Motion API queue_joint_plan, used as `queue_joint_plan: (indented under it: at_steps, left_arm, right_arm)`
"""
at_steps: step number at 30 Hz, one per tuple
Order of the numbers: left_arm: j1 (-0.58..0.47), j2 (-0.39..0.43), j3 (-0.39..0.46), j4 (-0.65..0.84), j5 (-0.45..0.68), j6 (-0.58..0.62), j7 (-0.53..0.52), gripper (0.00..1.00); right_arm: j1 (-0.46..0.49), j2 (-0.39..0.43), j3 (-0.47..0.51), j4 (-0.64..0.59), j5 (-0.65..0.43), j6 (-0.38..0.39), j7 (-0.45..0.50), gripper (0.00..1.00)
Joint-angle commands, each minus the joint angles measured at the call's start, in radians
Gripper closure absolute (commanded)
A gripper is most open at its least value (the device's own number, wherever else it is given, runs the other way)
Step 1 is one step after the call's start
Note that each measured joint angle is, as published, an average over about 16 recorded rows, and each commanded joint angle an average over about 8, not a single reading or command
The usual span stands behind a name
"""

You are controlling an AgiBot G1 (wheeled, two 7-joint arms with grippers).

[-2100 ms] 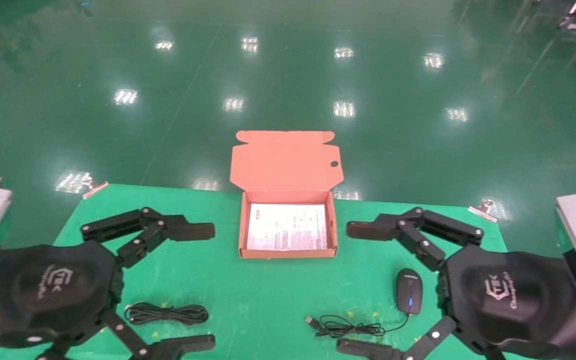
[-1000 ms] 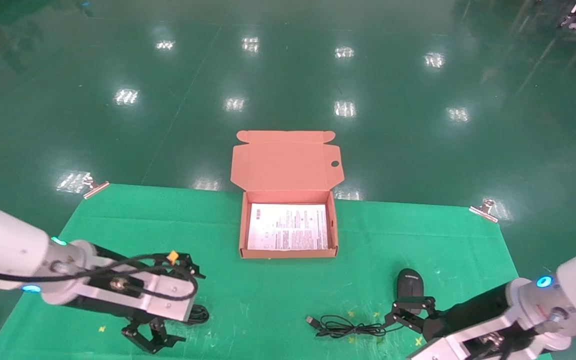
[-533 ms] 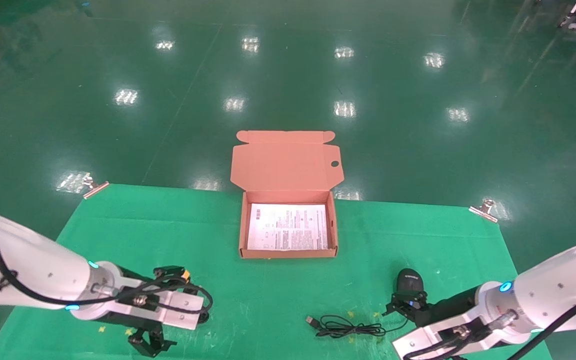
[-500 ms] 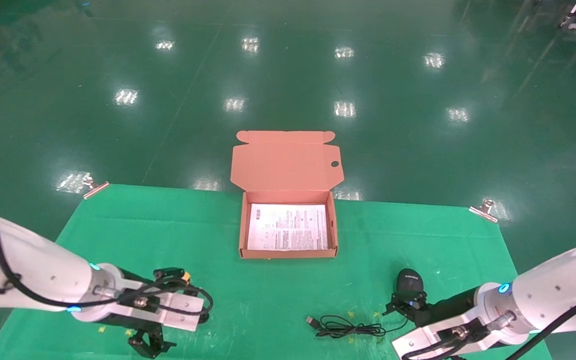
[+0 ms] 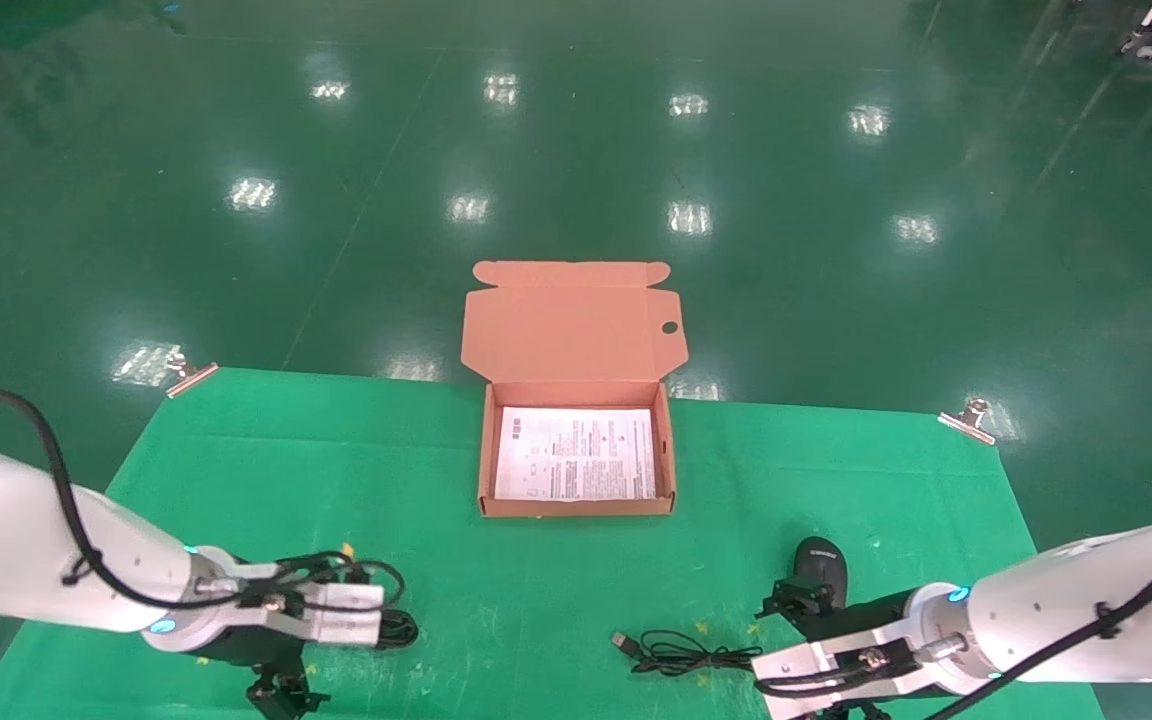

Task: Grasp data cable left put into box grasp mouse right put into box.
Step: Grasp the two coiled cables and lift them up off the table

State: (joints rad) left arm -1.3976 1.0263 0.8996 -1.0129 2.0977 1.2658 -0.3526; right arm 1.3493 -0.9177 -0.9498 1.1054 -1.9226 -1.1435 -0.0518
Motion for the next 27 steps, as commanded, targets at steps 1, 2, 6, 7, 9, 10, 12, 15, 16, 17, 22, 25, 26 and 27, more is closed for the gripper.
queue_joint_plan:
  at_steps: [1,2,6,7,9,10,12,15,16,17,22,25,26,27]
  left_arm:
    - [-0.008,0.012,-0.014,0.067,-0.024,-0.006,-0.006,0.0]
    - [-0.012,0.018,-0.019,0.098,-0.033,-0.012,-0.003,0.0]
    - [-0.026,0.042,-0.031,0.198,-0.048,-0.044,0.024,0.0]
    - [-0.029,0.048,-0.032,0.218,-0.05,-0.052,0.03,0.0]
    - [-0.032,0.057,-0.035,0.254,-0.053,-0.068,0.044,0.0]
    - [-0.034,0.062,-0.035,0.268,-0.052,-0.076,0.052,0.0]
    - [-0.036,0.071,-0.036,0.293,-0.052,-0.091,0.068,0.0]
    - [-0.038,0.081,-0.036,0.323,-0.051,-0.111,0.092,0.0]
    - [-0.039,0.084,-0.035,0.33,-0.05,-0.116,0.099,0.02]
    - [-0.039,0.085,-0.035,0.335,-0.05,-0.12,0.105,0.12]
    - [-0.042,0.094,-0.036,0.368,-0.053,-0.13,0.123,0.74]
    - [-0.044,0.097,-0.036,0.377,-0.054,-0.133,0.126,1.0]
    - [-0.045,0.097,-0.036,0.376,-0.054,-0.133,0.125,1.0]
    - [-0.045,0.097,-0.036,0.375,-0.054,-0.133,0.125,1.0]
  right_arm:
    - [-0.007,-0.013,0.0,-0.021,-0.011,0.022,0.012,0.0]
    - [-0.009,-0.02,0.0,-0.034,-0.014,0.031,0.013,0.0]
    - [-0.014,-0.045,0.002,-0.085,-0.015,0.06,0.005,0.0]
    - [-0.015,-0.051,0.002,-0.098,-0.014,0.066,0.001,0.0]
    - [-0.015,-0.065,0.003,-0.126,-0.01,0.076,-0.009,0.0]
    - [-0.015,-0.071,0.004,-0.14,-0.007,0.081,-0.014,0.0]
    - [-0.014,-0.086,0.005,-0.169,-0.004,0.09,-0.022,0.0]
    - [-0.01,-0.109,0.006,-0.213,-0.002,0.105,-0.028,0.12]
    - [-0.009,-0.115,0.007,-0.226,-0.001,0.109,-0.029,0.25]
    - [-0.007,-0.121,0.008,-0.235,-0.001,0.113,-0.029,0.38]
    - [-0.004,-0.142,0.013,-0.272,0.004,0.135,-0.039,1.0]
    - [-0.004,-0.146,0.015,-0.28,0.006,0.142,-0.044,1.0]
    - [-0.004,-0.146,0.015,-0.28,0.007,0.142,-0.043,1.0]
    - [-0.004,-0.145,0.015,-0.279,0.007,0.141,-0.043,1.0]
